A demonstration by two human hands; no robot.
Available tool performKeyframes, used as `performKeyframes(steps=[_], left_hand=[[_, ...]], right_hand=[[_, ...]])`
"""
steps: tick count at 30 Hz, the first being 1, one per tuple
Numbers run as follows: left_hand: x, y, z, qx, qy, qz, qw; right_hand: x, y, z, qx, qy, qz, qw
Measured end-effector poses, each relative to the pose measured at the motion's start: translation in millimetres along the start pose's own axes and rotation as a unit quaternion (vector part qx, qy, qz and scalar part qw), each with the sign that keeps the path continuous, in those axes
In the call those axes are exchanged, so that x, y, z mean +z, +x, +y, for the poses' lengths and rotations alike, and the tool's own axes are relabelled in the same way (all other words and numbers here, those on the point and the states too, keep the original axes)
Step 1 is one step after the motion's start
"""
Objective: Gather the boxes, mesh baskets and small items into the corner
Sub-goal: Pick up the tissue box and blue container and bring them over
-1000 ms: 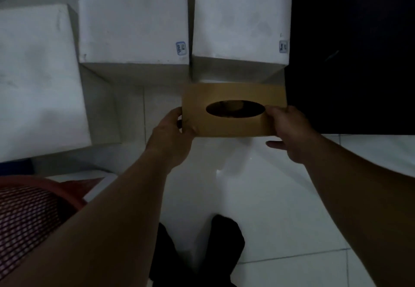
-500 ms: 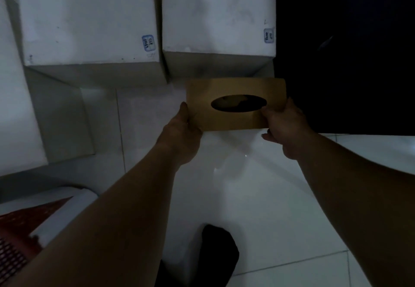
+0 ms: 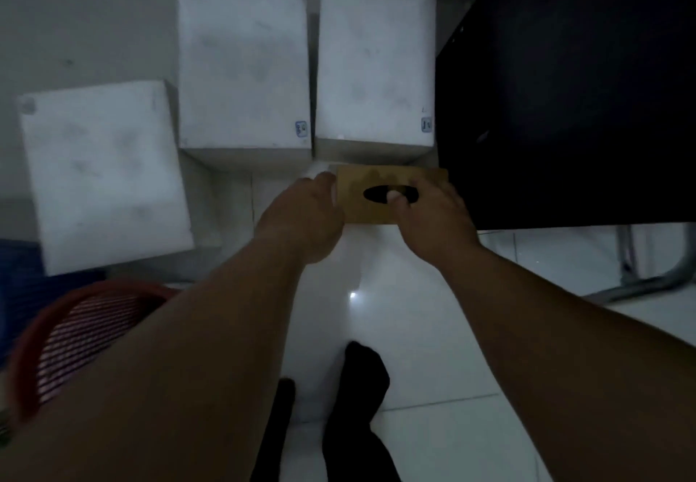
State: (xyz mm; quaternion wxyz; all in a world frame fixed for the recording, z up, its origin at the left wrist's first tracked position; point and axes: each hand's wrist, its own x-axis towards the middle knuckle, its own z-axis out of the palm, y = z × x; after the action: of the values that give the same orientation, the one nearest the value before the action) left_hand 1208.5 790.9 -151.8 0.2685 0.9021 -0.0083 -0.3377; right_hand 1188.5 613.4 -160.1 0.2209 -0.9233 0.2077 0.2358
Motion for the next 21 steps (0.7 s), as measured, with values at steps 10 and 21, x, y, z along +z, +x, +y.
performKeyframes(steps=[10,21], left_hand=[[-191.7,-242.3,116.4,0.179,0.164,0.038,0.969],[-196.6,-456.0,350.8,0.539,0.184,0.099,0.816]], right_hand=[[-192.3,-262.0,-110.3,-0.090,0.069,0.003,0.994],[-387.9,-516.4,-8.0,0.023,-0.071,0.262,0.962]])
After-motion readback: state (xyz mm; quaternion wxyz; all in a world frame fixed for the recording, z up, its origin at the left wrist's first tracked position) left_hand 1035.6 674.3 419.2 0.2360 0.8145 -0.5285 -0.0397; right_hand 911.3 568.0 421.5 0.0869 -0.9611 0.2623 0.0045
